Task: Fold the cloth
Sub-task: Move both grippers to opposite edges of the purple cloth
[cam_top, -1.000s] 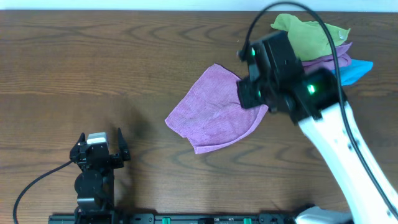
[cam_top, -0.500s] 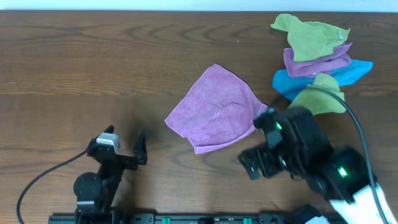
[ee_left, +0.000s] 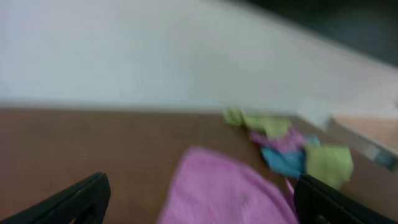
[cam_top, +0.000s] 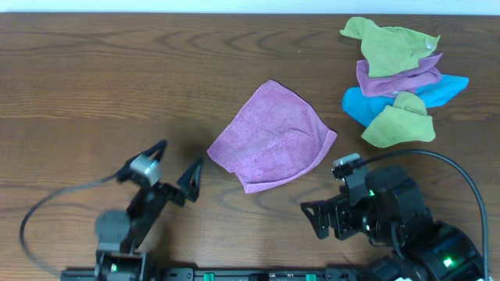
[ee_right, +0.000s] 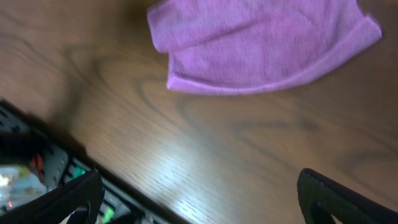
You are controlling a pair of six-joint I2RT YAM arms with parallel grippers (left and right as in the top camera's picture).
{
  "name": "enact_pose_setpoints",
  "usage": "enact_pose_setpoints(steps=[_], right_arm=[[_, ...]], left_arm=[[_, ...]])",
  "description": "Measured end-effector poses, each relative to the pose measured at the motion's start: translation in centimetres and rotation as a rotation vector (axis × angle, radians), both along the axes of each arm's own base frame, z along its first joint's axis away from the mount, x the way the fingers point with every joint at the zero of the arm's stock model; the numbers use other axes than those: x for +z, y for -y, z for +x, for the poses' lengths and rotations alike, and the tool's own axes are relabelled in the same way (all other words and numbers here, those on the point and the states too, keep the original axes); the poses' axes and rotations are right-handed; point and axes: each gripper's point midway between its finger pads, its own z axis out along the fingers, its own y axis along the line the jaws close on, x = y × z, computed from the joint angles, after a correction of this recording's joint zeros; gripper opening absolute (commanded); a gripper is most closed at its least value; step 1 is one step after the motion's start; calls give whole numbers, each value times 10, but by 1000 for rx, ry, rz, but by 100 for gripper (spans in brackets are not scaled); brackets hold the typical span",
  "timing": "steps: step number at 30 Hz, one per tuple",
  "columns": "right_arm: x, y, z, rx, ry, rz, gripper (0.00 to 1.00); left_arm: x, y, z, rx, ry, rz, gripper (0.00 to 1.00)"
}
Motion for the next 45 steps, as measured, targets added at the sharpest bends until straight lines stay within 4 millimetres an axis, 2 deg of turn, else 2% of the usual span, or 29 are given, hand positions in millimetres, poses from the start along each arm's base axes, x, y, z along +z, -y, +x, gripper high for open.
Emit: enact_pose_setpoints(steps=[3,5,10,15,18,19,20,21,23,24,25,26,31,37,45], right_arm=[[4,-2,4,-10,17,19,99],[6,-3,6,-20,20,28,99],[15,5,12,-78,22,40,99],[43,19,18,-146,67,61,96],[52,26,19,-179,79,66,94],[52,28,18,-186,74,63,94],[52,29,17,-190,70,61,95],[52,29,17,-191,68,60,94],[51,29,16,-190,63,58,93],[51,29,16,-191,63,58,92],[51,29,16,-191,63,58,91],[51,29,16,-191,64,59,91],[53,29,18,-192,73,63,91],[53,29,18,-192,73,63,89],[53,29,18,-192,73,62,87]], left_arm=[[-13,20,19,-70,-179,29,95],[-19,34,40,-114,-318,65,95],[-25,48,87,-143,-487,122,95],[-48,56,111,-172,-625,152,95],[-59,63,115,-215,-662,140,95],[-62,66,116,-229,-663,134,100],[-63,67,116,-238,-665,130,85],[-65,69,115,-243,-678,119,81],[-69,72,111,-250,-717,102,57],[-73,73,107,-255,-748,98,41],[-79,75,100,-262,-795,97,18],[-85,77,94,-265,-833,97,6],[-111,79,71,-208,-980,152,6],[-133,71,58,-66,-1038,300,6],[-152,60,64,99,-1016,431,6]])
